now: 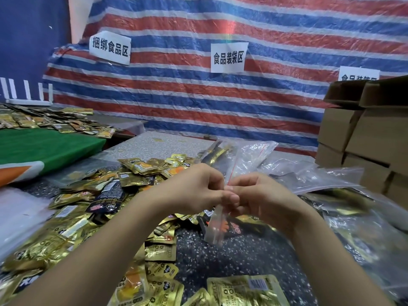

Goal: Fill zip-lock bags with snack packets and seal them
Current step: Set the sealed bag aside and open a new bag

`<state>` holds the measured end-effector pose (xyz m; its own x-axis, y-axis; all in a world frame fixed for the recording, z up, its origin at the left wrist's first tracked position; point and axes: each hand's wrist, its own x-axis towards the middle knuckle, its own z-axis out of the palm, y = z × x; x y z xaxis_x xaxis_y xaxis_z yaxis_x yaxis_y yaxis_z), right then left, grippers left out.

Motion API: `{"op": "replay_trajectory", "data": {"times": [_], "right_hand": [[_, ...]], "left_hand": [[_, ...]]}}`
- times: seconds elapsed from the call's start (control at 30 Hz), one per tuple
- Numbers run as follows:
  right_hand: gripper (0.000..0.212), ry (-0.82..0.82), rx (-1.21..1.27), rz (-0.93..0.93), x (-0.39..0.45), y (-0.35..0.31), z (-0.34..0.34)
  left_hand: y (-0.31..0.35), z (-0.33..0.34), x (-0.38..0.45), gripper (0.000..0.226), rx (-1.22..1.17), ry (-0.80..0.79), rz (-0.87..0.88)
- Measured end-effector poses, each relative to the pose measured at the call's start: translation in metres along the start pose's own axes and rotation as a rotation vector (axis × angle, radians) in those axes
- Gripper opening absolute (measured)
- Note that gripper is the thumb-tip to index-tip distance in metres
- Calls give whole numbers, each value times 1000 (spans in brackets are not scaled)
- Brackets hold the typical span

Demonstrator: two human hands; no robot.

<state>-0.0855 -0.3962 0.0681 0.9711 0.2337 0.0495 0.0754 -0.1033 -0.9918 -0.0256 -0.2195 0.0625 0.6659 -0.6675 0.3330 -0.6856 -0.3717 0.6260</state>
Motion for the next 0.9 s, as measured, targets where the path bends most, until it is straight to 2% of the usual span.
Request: {"op": "replay_trajectory", "data": {"times": [0.23, 0.47, 0.53, 0.6, 0.63, 0.7, 0.77, 0.9], "right_hand": [[17, -41, -11, -14, -7, -3, -4], [14, -90, 85, -48, -2, -1, -6], [14, 21, 139, -53, 6, -2, -4], [19, 250, 201, -34, 12, -4, -6], [26, 390, 164, -41, 14, -5, -9], [29, 642, -112, -104, 12, -4, -16], [26, 760, -318, -165, 11, -2, -18], [25, 785, -378, -210, 13, 0, -12]], "left_hand": [[9, -3, -5, 31, -62, -105, 24], [10, -4, -6, 26, -344, -129, 46], [9, -8, -4, 28, -393, -43, 10], [5, -15, -2, 29, -377, 138, -87], [3, -20, -1, 31, -347, 239, -141], [-3, -28, -1, 36, -267, 371, -202], [-5, -31, -3, 39, -165, 365, -212], [5, -20, -2, 36, 145, 289, -190]]}}
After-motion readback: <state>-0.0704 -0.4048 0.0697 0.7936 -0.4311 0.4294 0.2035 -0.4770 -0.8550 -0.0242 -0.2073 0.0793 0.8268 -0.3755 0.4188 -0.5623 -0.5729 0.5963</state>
